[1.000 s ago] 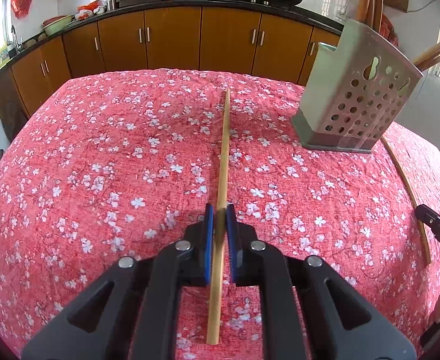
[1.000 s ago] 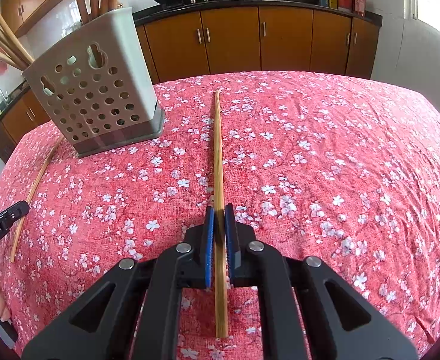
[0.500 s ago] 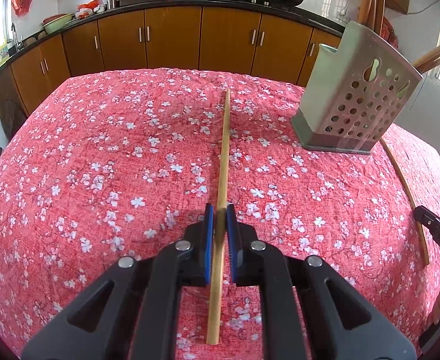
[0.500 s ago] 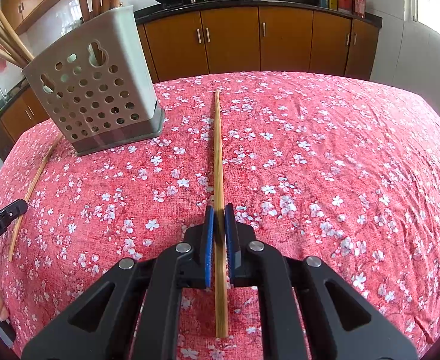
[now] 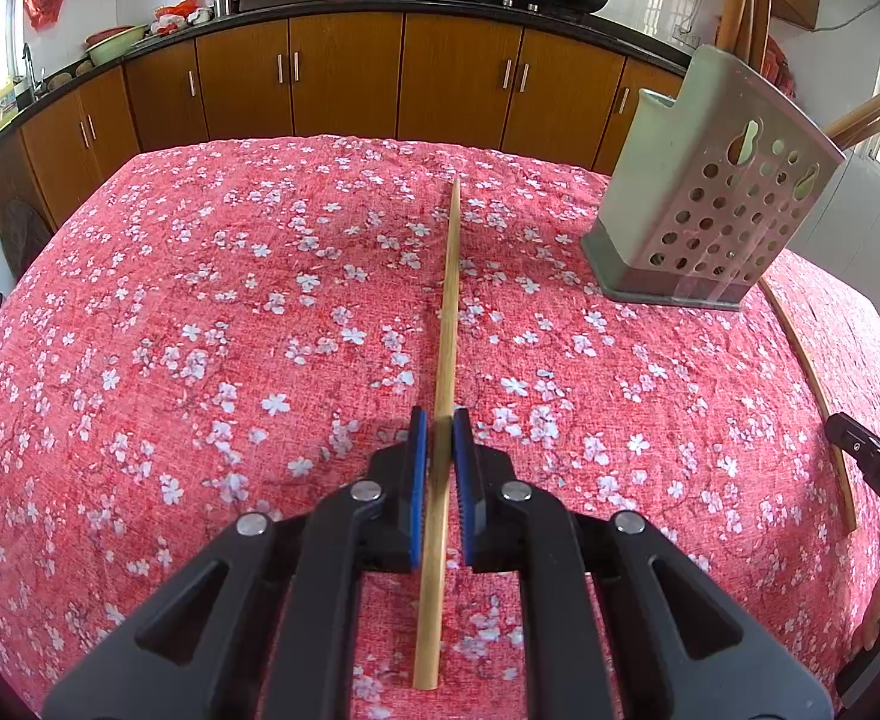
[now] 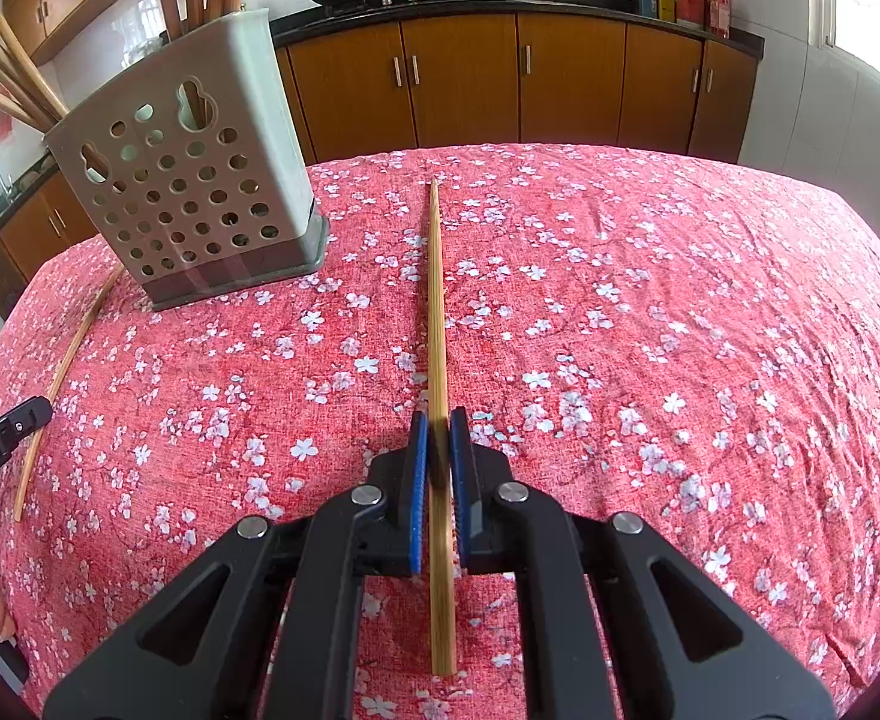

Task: Organize utensils
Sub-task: 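Close the left tool on a chopstick while the right tool holds its own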

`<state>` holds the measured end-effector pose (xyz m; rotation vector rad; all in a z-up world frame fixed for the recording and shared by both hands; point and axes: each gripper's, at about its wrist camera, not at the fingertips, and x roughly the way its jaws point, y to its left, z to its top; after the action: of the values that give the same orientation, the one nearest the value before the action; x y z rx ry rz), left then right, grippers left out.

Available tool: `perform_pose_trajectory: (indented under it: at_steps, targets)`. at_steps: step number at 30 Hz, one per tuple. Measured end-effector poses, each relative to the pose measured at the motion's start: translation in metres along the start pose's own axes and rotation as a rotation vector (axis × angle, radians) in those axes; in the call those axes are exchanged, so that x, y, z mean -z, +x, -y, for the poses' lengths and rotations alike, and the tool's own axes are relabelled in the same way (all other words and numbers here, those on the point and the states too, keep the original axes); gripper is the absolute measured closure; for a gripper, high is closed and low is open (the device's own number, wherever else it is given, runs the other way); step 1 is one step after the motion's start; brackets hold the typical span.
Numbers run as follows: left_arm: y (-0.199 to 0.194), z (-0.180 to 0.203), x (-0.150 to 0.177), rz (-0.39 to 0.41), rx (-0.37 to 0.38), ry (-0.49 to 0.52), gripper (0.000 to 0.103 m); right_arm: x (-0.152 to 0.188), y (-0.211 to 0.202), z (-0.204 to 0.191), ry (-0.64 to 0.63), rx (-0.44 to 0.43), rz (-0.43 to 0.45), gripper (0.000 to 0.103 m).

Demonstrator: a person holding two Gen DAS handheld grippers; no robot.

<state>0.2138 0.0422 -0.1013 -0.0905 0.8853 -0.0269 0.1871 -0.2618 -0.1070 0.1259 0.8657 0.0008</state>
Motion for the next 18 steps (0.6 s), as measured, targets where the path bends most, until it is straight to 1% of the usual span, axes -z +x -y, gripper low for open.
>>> perform_pose_trajectory:
  at_steps: [18]
  targets:
    - [0.0006,0.0006,-0.0007,0.000,0.001,-0.003,0.092,-0.0001,-0.0005,0.0017,0.001,-0.005,0.003,0.094]
